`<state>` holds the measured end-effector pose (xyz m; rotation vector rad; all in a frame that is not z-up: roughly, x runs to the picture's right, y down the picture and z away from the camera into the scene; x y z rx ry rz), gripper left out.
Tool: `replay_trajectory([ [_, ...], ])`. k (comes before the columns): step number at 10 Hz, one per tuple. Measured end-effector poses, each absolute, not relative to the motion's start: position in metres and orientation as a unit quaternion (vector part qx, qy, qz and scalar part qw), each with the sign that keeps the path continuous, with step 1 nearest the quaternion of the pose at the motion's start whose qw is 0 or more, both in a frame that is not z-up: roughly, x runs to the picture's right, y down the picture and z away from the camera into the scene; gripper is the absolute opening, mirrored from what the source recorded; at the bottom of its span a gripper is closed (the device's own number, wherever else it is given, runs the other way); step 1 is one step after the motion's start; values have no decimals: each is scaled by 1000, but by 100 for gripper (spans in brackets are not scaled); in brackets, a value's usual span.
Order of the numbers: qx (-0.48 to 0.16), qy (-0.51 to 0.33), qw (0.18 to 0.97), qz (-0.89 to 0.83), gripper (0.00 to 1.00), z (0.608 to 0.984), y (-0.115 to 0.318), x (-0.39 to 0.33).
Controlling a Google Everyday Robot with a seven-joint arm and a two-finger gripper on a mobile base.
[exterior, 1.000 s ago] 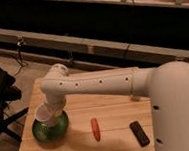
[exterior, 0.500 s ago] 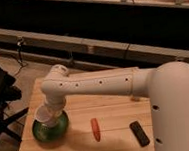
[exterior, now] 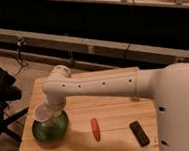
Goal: Place the ceramic cup in the ceramic bowl
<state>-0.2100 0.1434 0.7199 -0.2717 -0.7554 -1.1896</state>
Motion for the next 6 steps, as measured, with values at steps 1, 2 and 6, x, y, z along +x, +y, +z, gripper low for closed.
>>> replay_trajectory([
  [1,-121,-348,755,-543,70,719,144,-211],
  [2,-120,-349,756,-541,77,720,146,-213],
  [6,-119,-348,759,-537,72,721,147,-210],
])
